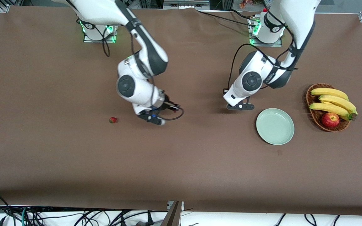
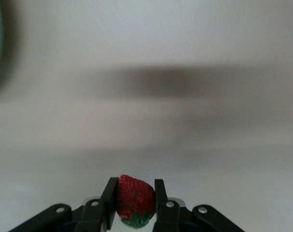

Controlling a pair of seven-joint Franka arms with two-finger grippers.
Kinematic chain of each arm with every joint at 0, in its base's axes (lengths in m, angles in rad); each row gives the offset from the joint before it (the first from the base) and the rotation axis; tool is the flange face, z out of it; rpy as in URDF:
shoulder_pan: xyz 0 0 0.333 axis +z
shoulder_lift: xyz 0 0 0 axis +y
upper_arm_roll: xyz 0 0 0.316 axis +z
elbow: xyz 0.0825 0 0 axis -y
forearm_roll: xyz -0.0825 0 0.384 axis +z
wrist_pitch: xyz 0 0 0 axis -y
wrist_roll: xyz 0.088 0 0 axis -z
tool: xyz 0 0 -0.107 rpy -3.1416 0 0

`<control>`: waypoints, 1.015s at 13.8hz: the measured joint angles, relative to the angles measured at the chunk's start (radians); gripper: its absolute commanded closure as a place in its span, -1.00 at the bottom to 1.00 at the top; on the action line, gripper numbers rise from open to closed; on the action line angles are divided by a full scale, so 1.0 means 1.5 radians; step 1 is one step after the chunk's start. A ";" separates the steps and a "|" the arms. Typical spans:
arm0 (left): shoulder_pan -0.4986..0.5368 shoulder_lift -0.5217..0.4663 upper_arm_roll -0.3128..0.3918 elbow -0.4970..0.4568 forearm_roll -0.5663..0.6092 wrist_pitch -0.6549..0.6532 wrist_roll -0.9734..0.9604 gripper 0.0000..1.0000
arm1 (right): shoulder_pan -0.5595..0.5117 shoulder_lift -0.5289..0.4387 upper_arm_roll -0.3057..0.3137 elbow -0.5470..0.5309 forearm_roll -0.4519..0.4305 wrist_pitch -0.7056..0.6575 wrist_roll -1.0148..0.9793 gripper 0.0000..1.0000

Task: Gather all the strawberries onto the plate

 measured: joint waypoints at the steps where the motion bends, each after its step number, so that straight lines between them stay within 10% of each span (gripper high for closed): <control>1: 0.014 -0.004 0.001 0.029 0.000 -0.034 0.025 0.95 | 0.027 0.020 0.004 0.015 0.000 0.046 0.037 0.79; 3: 0.051 -0.006 0.005 0.065 0.002 -0.072 0.106 0.95 | 0.088 0.059 0.008 0.036 0.001 0.137 0.104 0.64; 6: 0.133 -0.003 0.007 0.070 0.052 -0.074 0.306 0.95 | 0.177 0.125 0.009 0.057 0.001 0.281 0.195 -0.57; 12: 0.232 0.076 0.010 0.082 0.066 0.036 0.661 0.83 | 0.217 0.165 -0.031 0.066 -0.001 0.330 0.226 -0.87; 13: 0.239 0.095 0.011 0.084 0.066 0.049 0.683 0.35 | 0.216 0.154 -0.061 0.066 -0.004 0.279 0.210 -0.87; 14: 0.242 0.112 0.011 0.086 0.066 0.057 0.693 -0.99 | 0.214 0.136 -0.099 0.066 -0.004 0.202 0.176 -0.87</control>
